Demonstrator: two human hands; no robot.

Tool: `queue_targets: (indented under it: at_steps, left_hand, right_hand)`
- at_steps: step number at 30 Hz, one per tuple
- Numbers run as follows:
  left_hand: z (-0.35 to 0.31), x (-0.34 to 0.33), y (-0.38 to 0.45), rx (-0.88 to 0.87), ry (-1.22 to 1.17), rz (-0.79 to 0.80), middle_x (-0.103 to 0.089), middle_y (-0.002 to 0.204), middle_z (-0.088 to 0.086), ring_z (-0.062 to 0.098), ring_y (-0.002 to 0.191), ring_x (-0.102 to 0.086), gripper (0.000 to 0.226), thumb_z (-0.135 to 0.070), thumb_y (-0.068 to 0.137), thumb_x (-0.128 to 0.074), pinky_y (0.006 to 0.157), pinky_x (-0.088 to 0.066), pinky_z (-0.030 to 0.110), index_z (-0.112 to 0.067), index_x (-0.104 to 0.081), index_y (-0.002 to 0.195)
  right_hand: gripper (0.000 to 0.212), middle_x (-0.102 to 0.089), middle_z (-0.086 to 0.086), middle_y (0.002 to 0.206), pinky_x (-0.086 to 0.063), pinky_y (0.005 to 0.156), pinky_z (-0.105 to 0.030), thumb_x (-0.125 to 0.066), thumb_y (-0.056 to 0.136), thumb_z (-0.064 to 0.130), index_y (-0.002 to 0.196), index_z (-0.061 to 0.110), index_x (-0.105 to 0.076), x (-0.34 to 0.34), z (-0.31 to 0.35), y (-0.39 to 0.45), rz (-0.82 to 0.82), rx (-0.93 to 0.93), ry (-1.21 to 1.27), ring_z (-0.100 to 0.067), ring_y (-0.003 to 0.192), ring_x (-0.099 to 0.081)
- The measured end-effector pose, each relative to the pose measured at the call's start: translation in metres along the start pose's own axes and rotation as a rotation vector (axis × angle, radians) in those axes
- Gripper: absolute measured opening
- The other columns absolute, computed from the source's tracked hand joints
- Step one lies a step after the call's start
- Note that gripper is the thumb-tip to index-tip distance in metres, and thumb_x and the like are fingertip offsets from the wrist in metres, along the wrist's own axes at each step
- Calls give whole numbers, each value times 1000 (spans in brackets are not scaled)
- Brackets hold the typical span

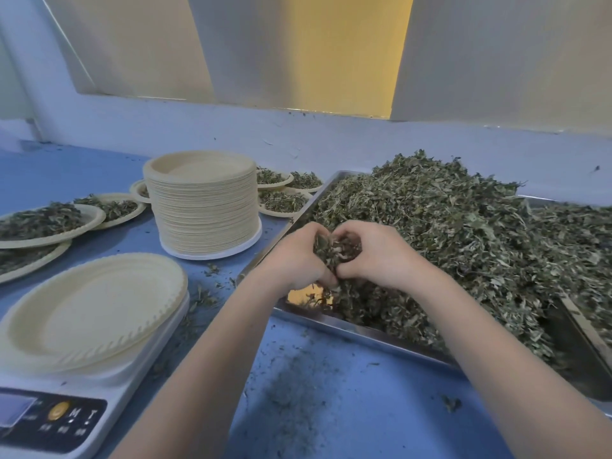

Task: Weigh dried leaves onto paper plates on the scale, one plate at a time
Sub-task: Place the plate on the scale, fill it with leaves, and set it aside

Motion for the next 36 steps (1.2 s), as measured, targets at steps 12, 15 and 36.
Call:
queue_targets:
  at_steps: [12, 15, 36]
  left_hand:
    - [-11, 4, -7, 35, -230, 39, -60, 112, 17, 35, 101, -63, 49, 9, 82, -58, 83, -55, 50, -16, -48, 124]
    - [-9, 6, -9, 29, -165, -13, -62, 108, 22, 35, 94, -63, 50, 8, 82, -57, 85, -54, 50, -11, -48, 128]
    - [104, 193, -144, 198, -156, -341, -57, 116, 19, 39, 98, -63, 65, 16, 76, -62, 84, -55, 47, -8, -45, 135]
  right_hand:
    - [33, -52, -2, 112, -57, 51, -26, -73, 74, 5, 97, 27, -64, 24, 10, 7, -41, -59, 200, -14, 58, -67]
    - [33, -51, -1, 110, -55, 49, -23, -73, 74, 4, 97, 25, -65, 19, 12, 5, -25, -73, 234, -14, 68, -65]
    - [37, -57, 8, 95, -58, 57, -25, -72, 76, 10, 109, 26, -64, -93, 235, 20, 233, 311, 318, -4, 63, -62]
Point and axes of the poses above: each hand's wrist, its own y-axis towards the middle knuckle, its own x-axis out of the back of the hand, z = x × y, the point moved 10 cm from there along y, towards the middle knuckle
